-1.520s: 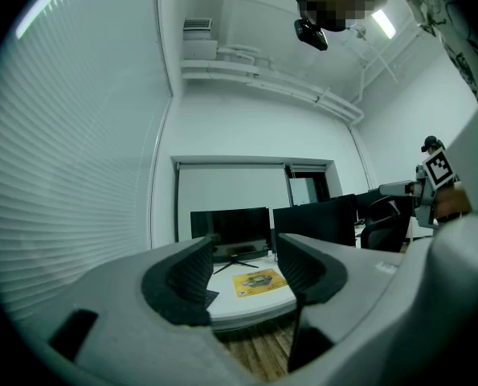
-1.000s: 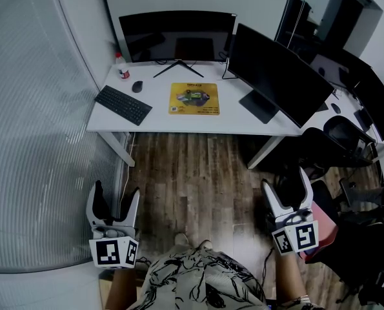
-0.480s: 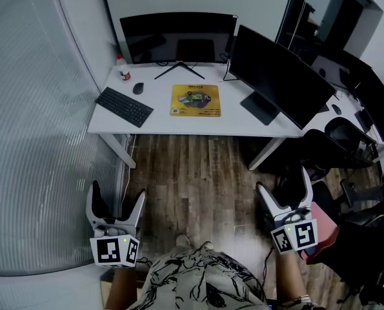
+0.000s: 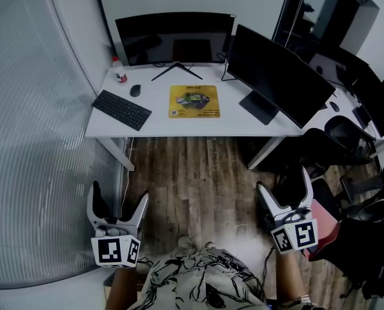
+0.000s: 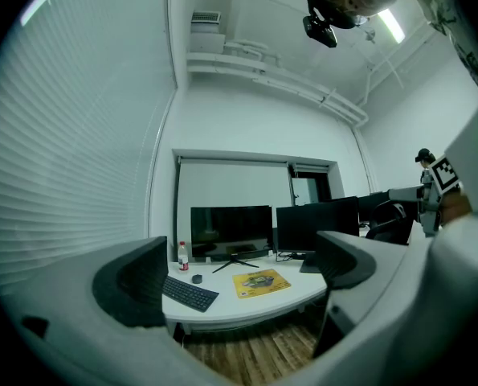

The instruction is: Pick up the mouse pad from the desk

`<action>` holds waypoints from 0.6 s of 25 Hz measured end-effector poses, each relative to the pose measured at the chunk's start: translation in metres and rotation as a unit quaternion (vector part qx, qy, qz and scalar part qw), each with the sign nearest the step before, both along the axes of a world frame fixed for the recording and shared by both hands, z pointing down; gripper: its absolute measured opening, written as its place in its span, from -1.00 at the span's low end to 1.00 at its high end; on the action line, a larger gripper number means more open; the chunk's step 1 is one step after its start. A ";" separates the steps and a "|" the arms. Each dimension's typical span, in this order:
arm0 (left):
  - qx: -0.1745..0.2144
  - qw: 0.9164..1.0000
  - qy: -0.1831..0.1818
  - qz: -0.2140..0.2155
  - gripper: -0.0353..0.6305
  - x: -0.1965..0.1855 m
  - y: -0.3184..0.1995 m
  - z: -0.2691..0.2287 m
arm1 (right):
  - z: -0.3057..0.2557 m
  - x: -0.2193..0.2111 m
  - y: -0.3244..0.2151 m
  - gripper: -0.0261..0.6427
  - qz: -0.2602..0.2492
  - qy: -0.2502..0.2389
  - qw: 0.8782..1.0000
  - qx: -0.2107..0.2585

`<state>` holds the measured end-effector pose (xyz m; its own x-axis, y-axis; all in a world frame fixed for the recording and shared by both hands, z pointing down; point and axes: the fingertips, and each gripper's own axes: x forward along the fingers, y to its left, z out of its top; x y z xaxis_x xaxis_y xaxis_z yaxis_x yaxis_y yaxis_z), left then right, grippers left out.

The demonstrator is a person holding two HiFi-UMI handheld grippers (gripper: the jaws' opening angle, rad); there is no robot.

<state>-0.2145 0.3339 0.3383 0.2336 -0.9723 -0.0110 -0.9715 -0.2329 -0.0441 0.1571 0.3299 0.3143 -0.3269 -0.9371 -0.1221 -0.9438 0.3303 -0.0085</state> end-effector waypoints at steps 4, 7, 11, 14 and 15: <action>0.000 1.000 -0.002 0.008 0.80 -0.009 -0.008 0.003 | 0.002 -0.006 -0.003 0.66 0.011 0.002 1.000 -0.001; 0.000 1.000 -0.002 0.012 0.80 -0.017 -0.014 0.006 | 0.004 -0.014 -0.004 0.66 0.018 0.003 1.000 -0.001; -0.005 1.000 -0.002 0.020 0.80 -0.021 -0.021 0.010 | 0.005 -0.019 -0.005 0.66 0.027 0.002 1.000 -0.003; -0.010 1.000 0.000 0.022 0.80 -0.023 -0.025 0.013 | 0.006 -0.019 -0.005 0.66 0.034 0.002 0.999 -0.006; -0.011 1.000 0.002 0.022 0.80 -0.024 -0.027 0.015 | 0.007 -0.018 -0.005 0.66 0.038 0.002 0.999 -0.007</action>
<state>-0.2387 0.3068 0.3530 0.2764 -0.9610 0.0104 -0.9604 -0.2765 -0.0352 0.1388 0.3244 0.3209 -0.2556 -0.9608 -0.1075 -0.9661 0.2581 -0.0096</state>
